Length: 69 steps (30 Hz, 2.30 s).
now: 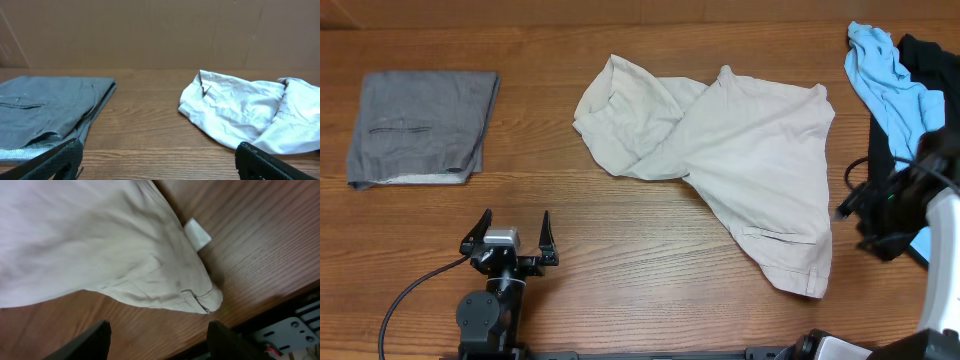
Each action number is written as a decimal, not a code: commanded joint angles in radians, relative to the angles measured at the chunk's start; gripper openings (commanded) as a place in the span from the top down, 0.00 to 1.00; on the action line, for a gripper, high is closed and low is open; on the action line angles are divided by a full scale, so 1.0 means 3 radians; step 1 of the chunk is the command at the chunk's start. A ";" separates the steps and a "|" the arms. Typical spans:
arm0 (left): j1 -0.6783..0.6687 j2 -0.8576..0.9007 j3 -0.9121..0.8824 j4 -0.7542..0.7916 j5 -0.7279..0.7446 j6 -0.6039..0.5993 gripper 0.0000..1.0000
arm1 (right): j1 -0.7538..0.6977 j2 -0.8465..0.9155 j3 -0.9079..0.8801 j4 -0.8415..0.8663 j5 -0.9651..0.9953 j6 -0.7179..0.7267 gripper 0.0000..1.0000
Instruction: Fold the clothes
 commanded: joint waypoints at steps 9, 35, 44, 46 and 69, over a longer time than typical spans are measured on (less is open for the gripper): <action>-0.0027 -0.0032 -0.0017 0.0005 -0.0009 0.0088 0.00 | -0.0017 -0.0024 -0.0646 0.0507 0.0038 0.0264 0.33; -0.0027 -0.0032 -0.0017 0.0005 -0.0010 0.0088 0.00 | -0.0455 -0.0018 -0.1157 0.1202 -0.0458 -0.0295 0.39; -0.0027 -0.0032 -0.0017 0.0005 -0.0010 0.0088 0.00 | -0.0455 -0.0015 -0.1158 0.1251 -0.0367 -0.0296 0.54; -0.0027 -0.0032 -0.0017 0.0005 -0.0010 0.0088 0.00 | -0.0455 -0.0014 -0.1158 0.1249 -0.0370 -0.0295 0.54; -0.0027 -0.0032 -0.0017 0.0005 -0.0010 0.0088 0.00 | -0.0455 -0.0006 -0.1185 0.1298 -0.0554 -0.0207 0.96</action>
